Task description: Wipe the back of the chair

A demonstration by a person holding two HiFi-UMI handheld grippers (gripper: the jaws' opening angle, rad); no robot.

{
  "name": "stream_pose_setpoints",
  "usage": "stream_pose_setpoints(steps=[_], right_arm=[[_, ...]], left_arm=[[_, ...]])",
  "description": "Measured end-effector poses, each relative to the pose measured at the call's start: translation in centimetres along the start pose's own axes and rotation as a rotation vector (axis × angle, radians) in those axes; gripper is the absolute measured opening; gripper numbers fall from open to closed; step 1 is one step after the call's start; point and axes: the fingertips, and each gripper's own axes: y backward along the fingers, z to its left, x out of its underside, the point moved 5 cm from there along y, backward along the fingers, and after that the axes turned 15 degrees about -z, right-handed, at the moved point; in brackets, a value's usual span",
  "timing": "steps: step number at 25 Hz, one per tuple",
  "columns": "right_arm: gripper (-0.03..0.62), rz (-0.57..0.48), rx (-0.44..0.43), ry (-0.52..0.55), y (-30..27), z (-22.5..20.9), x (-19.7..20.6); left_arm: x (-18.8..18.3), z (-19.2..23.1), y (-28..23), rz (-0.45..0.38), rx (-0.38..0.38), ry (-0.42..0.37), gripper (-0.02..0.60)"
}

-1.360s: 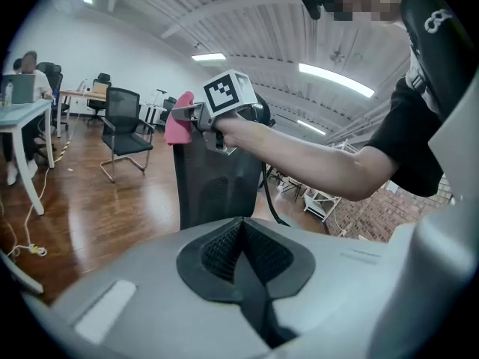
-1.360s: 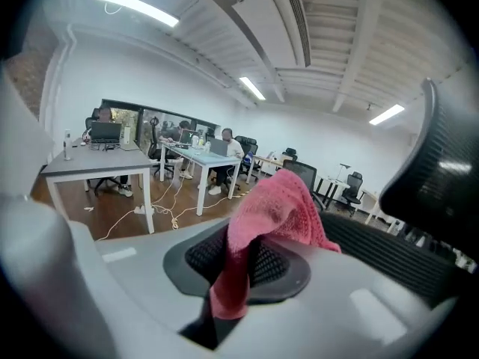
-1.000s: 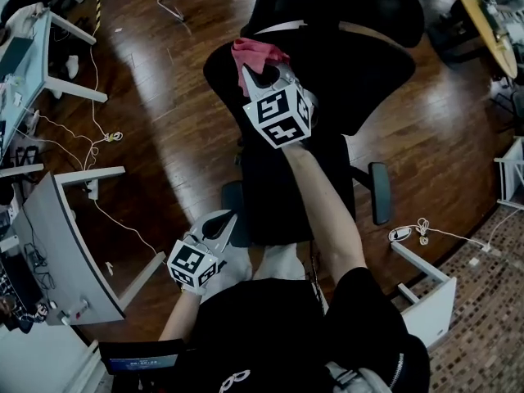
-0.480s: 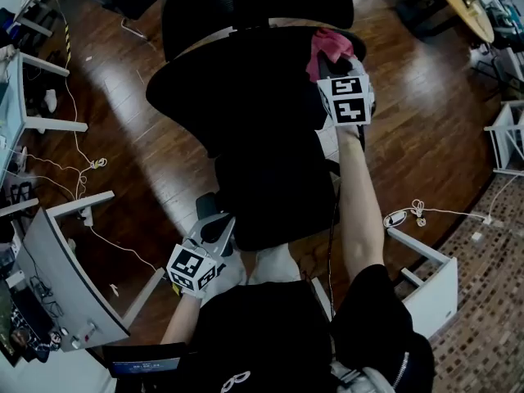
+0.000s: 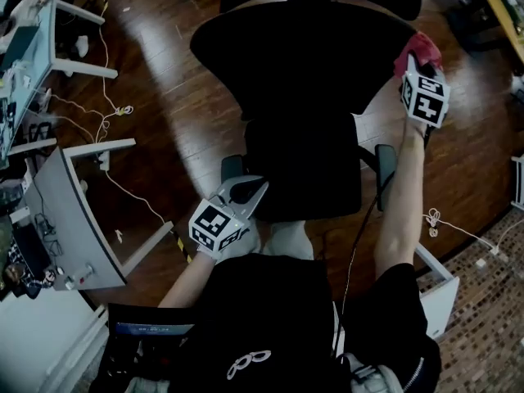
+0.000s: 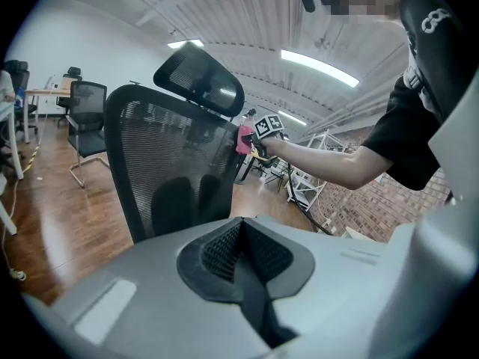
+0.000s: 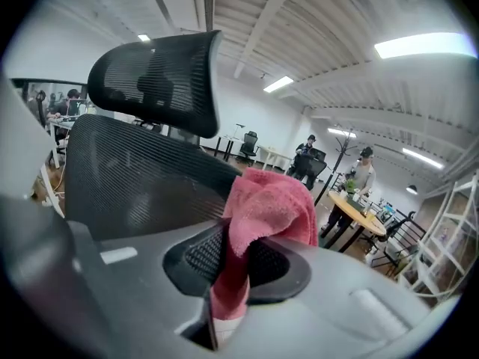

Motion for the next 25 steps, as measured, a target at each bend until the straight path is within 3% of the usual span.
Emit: stream_pose_setpoints(steps=[5,11,20,25], right_arm=[[0.049,-0.015,-0.130,0.054,-0.4,8.1,-0.4],[0.049,-0.086,-0.298,0.104,0.0,18.9,-4.3],[0.049,-0.188,-0.595,0.178,5.6,37.7,-6.9],[0.049,-0.207,-0.679,0.210,6.7,42.9,-7.0]], left_arm=[[1.0,0.7,1.9,0.001,-0.026,0.023,-0.012],[0.9,1.9,3.3,-0.023,-0.039,0.019,-0.012],[3.4,1.2,7.9,-0.032,-0.070,0.036,-0.012],[4.3,1.3,9.2,-0.030,-0.075,0.031,-0.012]])
